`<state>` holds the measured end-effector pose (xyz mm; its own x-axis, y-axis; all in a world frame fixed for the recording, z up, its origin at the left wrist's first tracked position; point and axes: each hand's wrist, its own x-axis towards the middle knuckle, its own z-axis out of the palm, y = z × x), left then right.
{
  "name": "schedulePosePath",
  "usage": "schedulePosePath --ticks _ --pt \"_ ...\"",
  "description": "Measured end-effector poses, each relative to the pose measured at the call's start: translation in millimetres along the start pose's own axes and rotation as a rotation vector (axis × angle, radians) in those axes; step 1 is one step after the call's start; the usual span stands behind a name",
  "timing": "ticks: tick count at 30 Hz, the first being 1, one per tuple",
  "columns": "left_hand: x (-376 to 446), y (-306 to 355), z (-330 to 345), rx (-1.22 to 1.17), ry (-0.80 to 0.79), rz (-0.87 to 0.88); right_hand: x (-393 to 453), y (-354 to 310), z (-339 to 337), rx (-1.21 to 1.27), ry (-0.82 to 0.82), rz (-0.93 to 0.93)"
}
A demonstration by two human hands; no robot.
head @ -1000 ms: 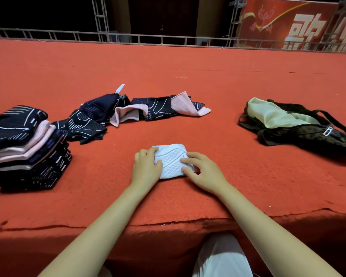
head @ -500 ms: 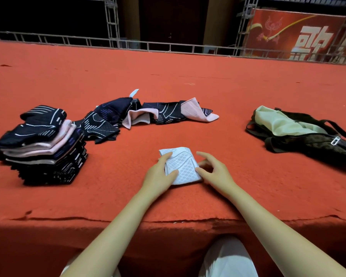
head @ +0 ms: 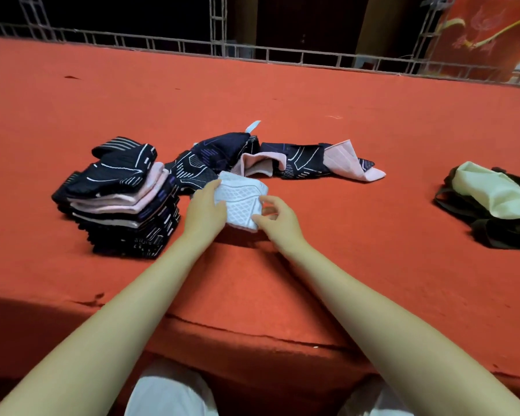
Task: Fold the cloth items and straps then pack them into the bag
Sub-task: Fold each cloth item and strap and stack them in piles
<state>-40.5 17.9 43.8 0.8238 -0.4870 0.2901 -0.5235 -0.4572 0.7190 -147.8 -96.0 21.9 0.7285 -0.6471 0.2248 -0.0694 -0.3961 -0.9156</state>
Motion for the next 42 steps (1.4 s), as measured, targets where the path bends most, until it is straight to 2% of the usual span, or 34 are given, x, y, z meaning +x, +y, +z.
schedulePosePath --ticks 3,5,7,9,13,17,19,22,24,27,31,35,38,40,42 --pt "13 -13 3 0.277 0.041 0.008 21 7 17 -0.197 -0.155 -0.004" --pt "21 -18 12 0.374 0.014 0.076 36 12 16 -0.334 -0.208 -0.049" --pt "30 -23 23 0.389 -0.054 0.164 54 15 8 -0.432 -0.195 -0.102" --pt "39 -30 32 0.403 -0.096 0.159 77 18 -4 -0.515 -0.153 -0.133" --pt "43 -44 45 0.397 0.004 0.097 128 26 -23 -0.621 -0.018 -0.186" --pt "49 -45 47 0.326 0.015 0.064 185 30 -21 -0.688 0.126 -0.218" --pt "52 -44 46 0.322 -0.009 0.04 207 33 -15 -0.82 0.102 -0.276" --pt "55 -44 44 0.311 -0.04 0.022 229 42 -7 -1.014 -0.029 -0.305" --pt "55 -45 43 0.31 -0.036 0.022 236 46 -3 -1.081 -0.018 -0.373" --pt "56 -46 43 0.329 -0.04 0.025 230 46 -8 -1.05 0.047 -0.481" --pt "54 -45 44 0.387 -0.05 0.051 195 32 -29 -0.947 0.002 -0.566" --pt "43 -39 47 0.375 -0.056 0.07 133 7 -59 -0.771 -0.032 -0.532" --pt "22 -11 44 0.057 -0.054 0.082 88 -13 -88 -0.567 -0.128 -0.472" --pt "6 14 42 -0.24 -0.162 0.081 62 -26 -107 -0.446 -0.162 -0.406" --pt "-9 37 44 -0.512 -0.259 0.004 37 -37 -126 -0.303 -0.17 -0.33"
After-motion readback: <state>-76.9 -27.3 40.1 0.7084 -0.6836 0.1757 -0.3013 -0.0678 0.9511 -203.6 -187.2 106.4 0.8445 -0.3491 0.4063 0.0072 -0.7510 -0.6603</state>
